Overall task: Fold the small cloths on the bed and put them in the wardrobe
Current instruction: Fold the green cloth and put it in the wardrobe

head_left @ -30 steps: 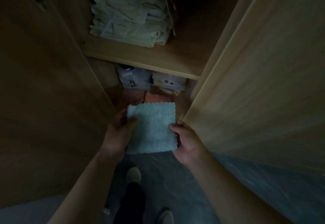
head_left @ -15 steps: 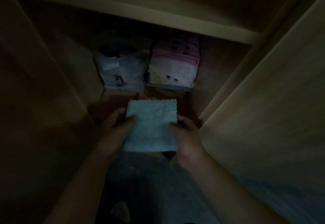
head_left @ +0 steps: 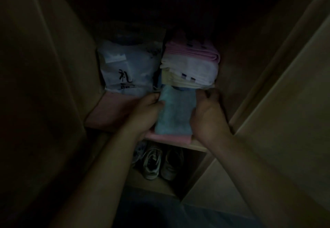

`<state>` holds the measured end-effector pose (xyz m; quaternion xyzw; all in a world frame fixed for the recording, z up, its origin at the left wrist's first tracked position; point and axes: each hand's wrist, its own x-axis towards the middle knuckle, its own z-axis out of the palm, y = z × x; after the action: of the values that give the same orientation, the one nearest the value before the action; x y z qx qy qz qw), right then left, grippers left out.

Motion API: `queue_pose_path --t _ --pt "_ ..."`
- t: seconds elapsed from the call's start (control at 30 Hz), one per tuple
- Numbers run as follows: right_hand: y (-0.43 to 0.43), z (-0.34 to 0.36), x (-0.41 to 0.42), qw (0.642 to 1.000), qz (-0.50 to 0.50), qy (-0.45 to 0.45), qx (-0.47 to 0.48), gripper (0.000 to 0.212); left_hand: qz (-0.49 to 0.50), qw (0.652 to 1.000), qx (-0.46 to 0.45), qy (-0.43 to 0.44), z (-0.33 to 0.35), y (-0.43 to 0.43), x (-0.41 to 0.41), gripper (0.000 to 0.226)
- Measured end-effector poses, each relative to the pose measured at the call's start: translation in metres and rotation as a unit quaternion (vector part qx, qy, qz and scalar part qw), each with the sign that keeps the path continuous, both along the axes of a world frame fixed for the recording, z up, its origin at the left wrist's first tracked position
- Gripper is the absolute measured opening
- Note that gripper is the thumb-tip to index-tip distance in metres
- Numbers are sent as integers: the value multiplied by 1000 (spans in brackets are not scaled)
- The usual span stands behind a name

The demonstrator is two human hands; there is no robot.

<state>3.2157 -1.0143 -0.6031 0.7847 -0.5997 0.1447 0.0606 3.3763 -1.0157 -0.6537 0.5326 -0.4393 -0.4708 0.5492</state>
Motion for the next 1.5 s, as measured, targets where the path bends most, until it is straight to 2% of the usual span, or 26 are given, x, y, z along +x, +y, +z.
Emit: queue_pose_path --t 0.03,0.07,0.17,0.23,0.33,0.37,0.47,0.53,0.6,0.67,0.73,0.83,0.9,1.0,1.2,1.5 --pt "-2 -4 -3 996 3 86 -1 37 -11 1000 -5 -4 -3 -3 0 30" --pt "-3 -8 -6 995 -1 102 2 31 -20 1000 -11 -14 -6 -5 -1 33" --pt "-13 -17 -11 1000 -20 21 -3 29 -42 997 -34 -51 -12 -10 -2 37" --pt "-17 -22 -11 998 -45 5 49 34 -46 994 -38 -93 -12 -16 -1 36" --pt "-12 -12 -2 969 -67 221 90 34 -27 979 -46 -196 -11 -16 -1 36" --pt "-13 -12 0 962 -68 242 104 38 -16 972 -54 -230 -11 -14 -3 38" --pt "-18 -19 -2 970 -65 208 105 47 -4 935 -100 -340 -15 -7 -8 40" --pt "-13 -22 -7 989 -19 138 40 48 -3 898 -113 -426 -12 -4 -10 36" --pt "-7 -25 -9 994 54 90 -6 51 6 859 -129 -495 -8 0 -9 40" --pt "-2 -27 -4 990 122 77 9 57 19 826 -118 -550 -8 6 -5 50" --pt "0 -33 4 989 136 37 39 56 28 804 -57 -591 -12 11 0 52" --pt "-1 -49 7 987 125 9 103 63 1 783 34 -621 -26 17 8 51" --pt "-3 -61 2 982 120 9 144 73 -24 777 57 -626 -37 22 14 56" --pt "-4 -71 -4 981 121 -11 149 83 -14 777 46 -628 -47 25 19 61" --pt "-3 -69 -9 985 129 -36 113 71 20 780 18 -625 -49 25 31 55" --pt "-3 -74 -9 986 122 -11 115 72 44 795 11 -604 -52 26 67 52"
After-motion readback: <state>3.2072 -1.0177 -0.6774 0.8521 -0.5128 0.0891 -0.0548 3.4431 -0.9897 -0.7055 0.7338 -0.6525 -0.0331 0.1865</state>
